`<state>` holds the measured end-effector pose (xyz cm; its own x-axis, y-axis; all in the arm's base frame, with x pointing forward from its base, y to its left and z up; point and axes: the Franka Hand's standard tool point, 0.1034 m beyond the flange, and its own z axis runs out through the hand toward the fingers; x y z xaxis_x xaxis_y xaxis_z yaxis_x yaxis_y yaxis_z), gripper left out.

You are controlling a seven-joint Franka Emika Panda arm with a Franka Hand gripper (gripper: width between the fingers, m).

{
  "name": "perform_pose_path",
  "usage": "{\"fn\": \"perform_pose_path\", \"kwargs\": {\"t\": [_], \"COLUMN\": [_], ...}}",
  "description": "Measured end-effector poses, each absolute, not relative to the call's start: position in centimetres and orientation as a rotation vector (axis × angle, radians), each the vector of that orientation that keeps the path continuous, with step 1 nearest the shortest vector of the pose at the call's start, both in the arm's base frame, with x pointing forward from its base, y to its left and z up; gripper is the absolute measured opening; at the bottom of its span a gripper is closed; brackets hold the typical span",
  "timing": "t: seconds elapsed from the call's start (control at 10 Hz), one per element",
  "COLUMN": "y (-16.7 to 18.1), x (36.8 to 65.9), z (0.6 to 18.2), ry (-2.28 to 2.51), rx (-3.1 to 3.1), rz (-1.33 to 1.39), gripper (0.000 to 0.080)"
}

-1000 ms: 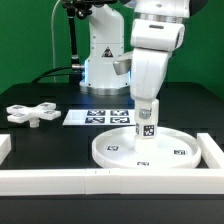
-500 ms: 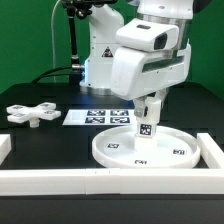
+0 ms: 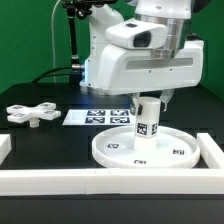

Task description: Assemble round table

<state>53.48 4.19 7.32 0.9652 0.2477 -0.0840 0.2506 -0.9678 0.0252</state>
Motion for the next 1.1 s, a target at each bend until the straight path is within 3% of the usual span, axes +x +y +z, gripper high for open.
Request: {"fn": "perform_pose_path", "kwargs": {"t": [0.3, 1.1], "y": [4.2, 4.33], "x": [53.32, 53.36], "z": [7.23, 7.16], "ry": [-0.204, -1.16], "rx": [3.136, 2.94], "rz": [-0.116, -0.117], "gripper": [0.0409, 0.0409]}}
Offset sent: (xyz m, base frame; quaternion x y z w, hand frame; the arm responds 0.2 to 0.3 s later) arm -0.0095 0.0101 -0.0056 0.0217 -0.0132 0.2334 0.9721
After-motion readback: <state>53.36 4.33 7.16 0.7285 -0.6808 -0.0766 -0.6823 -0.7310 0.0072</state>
